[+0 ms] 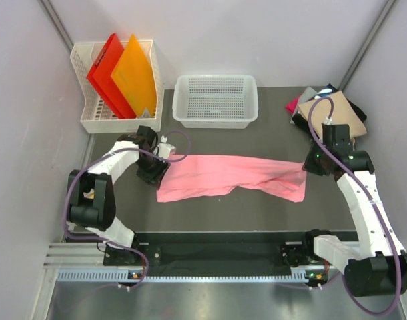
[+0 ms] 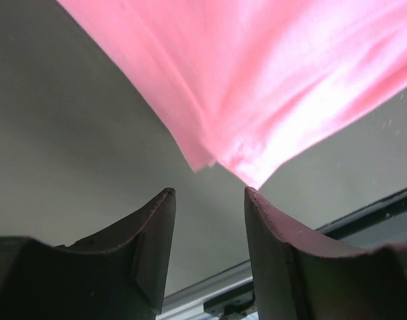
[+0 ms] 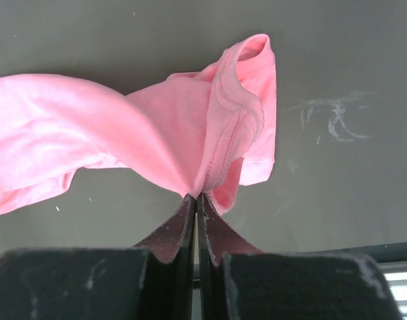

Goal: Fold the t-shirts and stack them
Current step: Flatten out the tshirt

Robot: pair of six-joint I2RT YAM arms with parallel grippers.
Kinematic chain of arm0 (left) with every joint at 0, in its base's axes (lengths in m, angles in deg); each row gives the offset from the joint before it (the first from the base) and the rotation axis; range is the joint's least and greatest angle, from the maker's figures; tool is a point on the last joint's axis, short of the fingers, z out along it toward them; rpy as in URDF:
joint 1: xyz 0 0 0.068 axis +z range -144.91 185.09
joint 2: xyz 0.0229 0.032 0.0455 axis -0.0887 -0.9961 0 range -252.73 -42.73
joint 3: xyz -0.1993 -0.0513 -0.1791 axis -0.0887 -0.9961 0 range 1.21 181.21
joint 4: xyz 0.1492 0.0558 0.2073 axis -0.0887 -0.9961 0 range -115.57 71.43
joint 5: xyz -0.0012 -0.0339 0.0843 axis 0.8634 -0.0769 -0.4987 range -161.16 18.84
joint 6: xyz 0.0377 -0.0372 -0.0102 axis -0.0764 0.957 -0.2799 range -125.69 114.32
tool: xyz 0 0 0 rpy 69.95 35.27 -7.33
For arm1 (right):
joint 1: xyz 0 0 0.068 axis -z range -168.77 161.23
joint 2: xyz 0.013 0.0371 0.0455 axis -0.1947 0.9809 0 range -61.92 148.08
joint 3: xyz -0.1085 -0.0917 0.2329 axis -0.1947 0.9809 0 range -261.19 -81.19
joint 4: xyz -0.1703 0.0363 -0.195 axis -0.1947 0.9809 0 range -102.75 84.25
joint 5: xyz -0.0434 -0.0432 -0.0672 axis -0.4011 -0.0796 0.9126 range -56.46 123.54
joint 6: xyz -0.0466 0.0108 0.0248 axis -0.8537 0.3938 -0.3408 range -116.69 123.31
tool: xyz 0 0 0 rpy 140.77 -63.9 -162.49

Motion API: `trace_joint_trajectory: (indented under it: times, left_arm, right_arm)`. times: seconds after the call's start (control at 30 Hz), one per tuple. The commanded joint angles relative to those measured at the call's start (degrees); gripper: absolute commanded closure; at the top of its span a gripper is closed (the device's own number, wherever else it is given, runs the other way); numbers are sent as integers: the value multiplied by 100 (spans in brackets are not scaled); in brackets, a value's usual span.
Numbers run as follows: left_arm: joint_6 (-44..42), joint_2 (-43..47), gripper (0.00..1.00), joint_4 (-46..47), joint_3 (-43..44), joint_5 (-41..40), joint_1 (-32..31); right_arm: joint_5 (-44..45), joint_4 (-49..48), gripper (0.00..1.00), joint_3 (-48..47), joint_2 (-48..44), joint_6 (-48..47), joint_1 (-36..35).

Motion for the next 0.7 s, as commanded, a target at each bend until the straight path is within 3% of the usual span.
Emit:
trace_joint_trajectory:
  times: [0.0, 0.3, 0.67]
  left_arm:
    - [290, -218, 51, 300, 404, 265, -22]
    - [299, -420, 60, 336, 405, 319, -22]
    - [290, -464, 64, 388, 334, 274, -22]
  right_arm:
    - [-42, -66, 100, -88, -143, 10, -29]
    - [19, -40, 100, -62, -152, -25, -20]
    - [11, -49, 100, -176, -47, -16, -20]
